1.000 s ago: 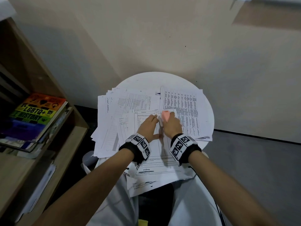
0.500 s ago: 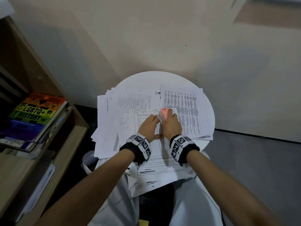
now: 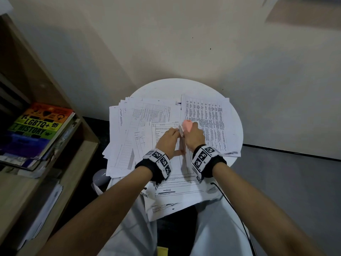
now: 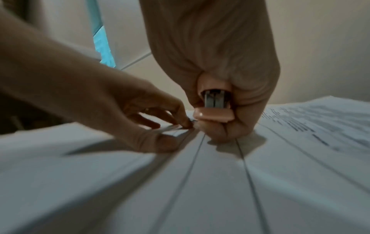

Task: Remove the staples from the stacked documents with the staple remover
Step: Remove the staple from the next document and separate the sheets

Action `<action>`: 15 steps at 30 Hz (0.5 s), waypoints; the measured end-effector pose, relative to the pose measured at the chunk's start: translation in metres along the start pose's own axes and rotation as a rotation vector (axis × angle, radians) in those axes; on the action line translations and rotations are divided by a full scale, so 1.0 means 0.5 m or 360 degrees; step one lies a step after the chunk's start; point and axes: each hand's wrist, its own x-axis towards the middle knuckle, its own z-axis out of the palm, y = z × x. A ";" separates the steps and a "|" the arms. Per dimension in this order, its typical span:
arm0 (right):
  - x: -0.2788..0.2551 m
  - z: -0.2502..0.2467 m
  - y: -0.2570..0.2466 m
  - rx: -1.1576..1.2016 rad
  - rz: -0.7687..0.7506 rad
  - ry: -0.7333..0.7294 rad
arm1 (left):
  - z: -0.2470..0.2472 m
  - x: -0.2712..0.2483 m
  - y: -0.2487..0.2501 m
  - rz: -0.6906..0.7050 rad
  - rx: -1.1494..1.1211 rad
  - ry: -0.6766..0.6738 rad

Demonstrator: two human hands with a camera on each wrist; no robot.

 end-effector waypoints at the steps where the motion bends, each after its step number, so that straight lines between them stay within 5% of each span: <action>1: -0.002 0.001 0.001 -0.0045 -0.0010 0.0012 | -0.001 0.000 0.001 -0.0005 0.0019 -0.0002; 8: -0.018 0.011 0.014 -0.0625 -0.0419 0.0224 | -0.002 0.001 0.003 -0.0016 0.0099 -0.0001; 15: -0.008 -0.014 0.028 -0.0689 -0.0611 0.0148 | -0.004 -0.002 0.006 -0.0038 0.0103 -0.0025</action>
